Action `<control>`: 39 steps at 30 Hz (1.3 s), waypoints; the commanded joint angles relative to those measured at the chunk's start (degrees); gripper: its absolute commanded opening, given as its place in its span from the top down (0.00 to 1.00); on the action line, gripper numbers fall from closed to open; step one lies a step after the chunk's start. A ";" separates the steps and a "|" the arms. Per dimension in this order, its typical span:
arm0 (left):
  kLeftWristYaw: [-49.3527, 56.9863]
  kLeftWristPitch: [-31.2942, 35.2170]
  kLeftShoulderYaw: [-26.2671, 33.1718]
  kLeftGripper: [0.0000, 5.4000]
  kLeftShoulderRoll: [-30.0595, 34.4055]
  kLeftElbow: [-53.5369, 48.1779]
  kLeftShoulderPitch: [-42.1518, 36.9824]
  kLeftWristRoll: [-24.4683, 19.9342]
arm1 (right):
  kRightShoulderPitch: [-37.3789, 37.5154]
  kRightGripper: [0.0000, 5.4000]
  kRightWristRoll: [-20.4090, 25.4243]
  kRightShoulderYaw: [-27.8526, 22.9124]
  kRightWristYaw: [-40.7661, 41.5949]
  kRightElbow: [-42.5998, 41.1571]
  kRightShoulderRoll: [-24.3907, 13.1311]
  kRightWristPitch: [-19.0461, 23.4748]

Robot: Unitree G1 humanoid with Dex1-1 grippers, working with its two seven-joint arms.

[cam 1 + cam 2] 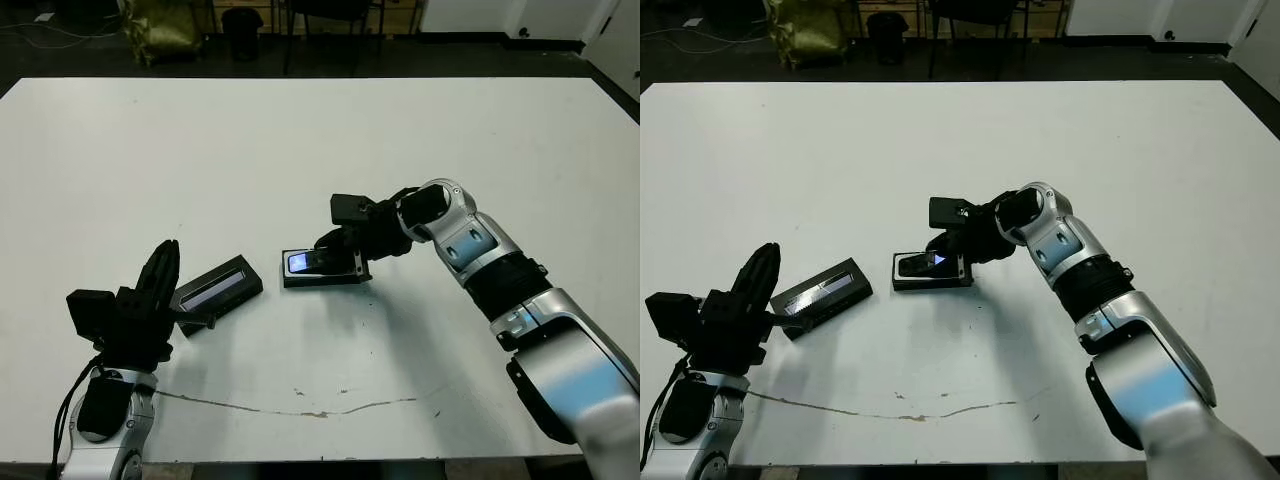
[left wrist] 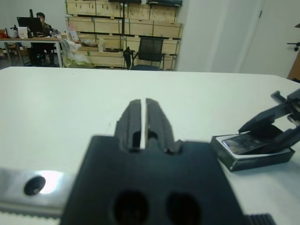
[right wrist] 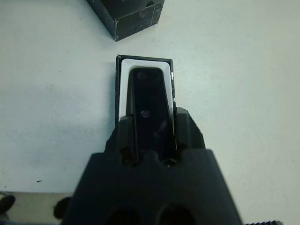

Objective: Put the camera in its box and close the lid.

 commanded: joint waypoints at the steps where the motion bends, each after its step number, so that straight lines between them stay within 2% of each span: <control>1: 0.04 0.18 0.10 1.00 0.08 1.15 0.59 0.28 | 2.09 0.87 -1.44 1.80 -0.89 1.35 2.38 -0.25; 5: 0.69 1.25 -0.07 1.00 -0.09 0.36 0.93 0.54 | 2.98 0.87 -1.23 1.64 -0.91 1.00 2.76 0.10; 9: 0.93 1.44 -0.25 1.00 0.00 0.03 1.08 0.76 | 3.57 0.87 -0.36 1.23 0.00 1.29 2.94 -1.49; 13: 1.15 1.51 -0.28 1.00 -0.08 -0.08 1.14 0.70 | 2.92 0.87 2.55 -0.96 2.51 3.26 3.66 3.22; 14: 1.20 1.56 -0.28 1.00 -0.08 -0.13 1.16 0.71 | 2.87 0.87 3.31 -1.67 2.82 3.77 3.71 3.23; 17: 1.00 1.41 -0.25 1.00 0.23 0.03 1.08 0.90 | 2.45 0.76 4.20 -3.09 2.73 4.82 3.24 -0.08; 22: 1.01 1.94 -0.21 1.00 0.03 -0.30 1.20 0.42 | -0.29 0.55 4.76 -3.84 5.48 6.61 2.32 -2.72; 25: 0.95 1.31 -0.20 1.00 0.06 0.06 1.14 0.67 | -2.32 0.43 5.62 -4.35 9.55 8.38 2.27 -1.20; 32: 1.14 2.26 -0.17 1.00 -0.03 -0.39 1.23 0.30 | -5.24 0.15 6.25 -5.62 16.26 12.41 2.00 -4.89; 35: 1.34 2.62 -0.21 1.00 -0.16 -0.71 1.31 0.35 | -5.83 0.03 6.02 -6.16 17.04 12.73 1.64 -4.82; 39: 1.09 2.34 -0.14 1.00 0.06 -0.53 1.24 0.57 | -6.37 0.00 7.44 -8.59 17.77 12.09 0.77 -4.86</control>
